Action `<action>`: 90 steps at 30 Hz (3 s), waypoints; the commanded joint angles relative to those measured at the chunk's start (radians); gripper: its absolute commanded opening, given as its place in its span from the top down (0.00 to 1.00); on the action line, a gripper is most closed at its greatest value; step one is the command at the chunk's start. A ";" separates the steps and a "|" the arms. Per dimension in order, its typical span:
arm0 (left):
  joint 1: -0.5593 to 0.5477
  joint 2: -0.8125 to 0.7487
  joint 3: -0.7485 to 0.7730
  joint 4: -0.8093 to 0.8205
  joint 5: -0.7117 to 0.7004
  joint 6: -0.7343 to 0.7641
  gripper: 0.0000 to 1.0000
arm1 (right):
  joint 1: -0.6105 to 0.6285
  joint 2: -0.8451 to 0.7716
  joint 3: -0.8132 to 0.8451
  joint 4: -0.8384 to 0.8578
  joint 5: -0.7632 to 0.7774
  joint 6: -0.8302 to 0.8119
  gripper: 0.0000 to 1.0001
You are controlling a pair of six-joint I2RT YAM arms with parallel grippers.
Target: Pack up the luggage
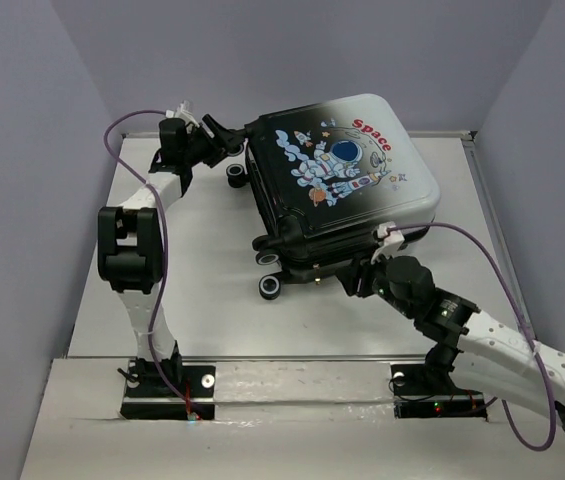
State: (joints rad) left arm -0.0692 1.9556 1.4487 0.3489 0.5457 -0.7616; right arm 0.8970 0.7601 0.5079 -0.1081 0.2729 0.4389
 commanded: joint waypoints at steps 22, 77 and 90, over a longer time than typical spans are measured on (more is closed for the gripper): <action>-0.015 -0.557 -0.543 0.355 -0.335 -0.081 0.94 | -0.656 0.168 0.136 0.150 -0.386 -0.031 0.48; -0.969 -0.716 -0.501 -0.341 -0.702 0.384 0.01 | -0.645 0.139 -0.046 0.205 -0.822 -0.055 0.22; -0.968 -0.702 -0.507 -0.203 -0.650 0.326 0.94 | -0.645 0.320 0.015 0.350 -0.916 -0.103 0.31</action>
State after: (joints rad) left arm -1.0306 1.2705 0.9173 -0.0002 -0.1444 -0.4400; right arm 0.2436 1.0382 0.4683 0.1425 -0.6048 0.3836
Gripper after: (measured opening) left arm 0.504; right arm 0.671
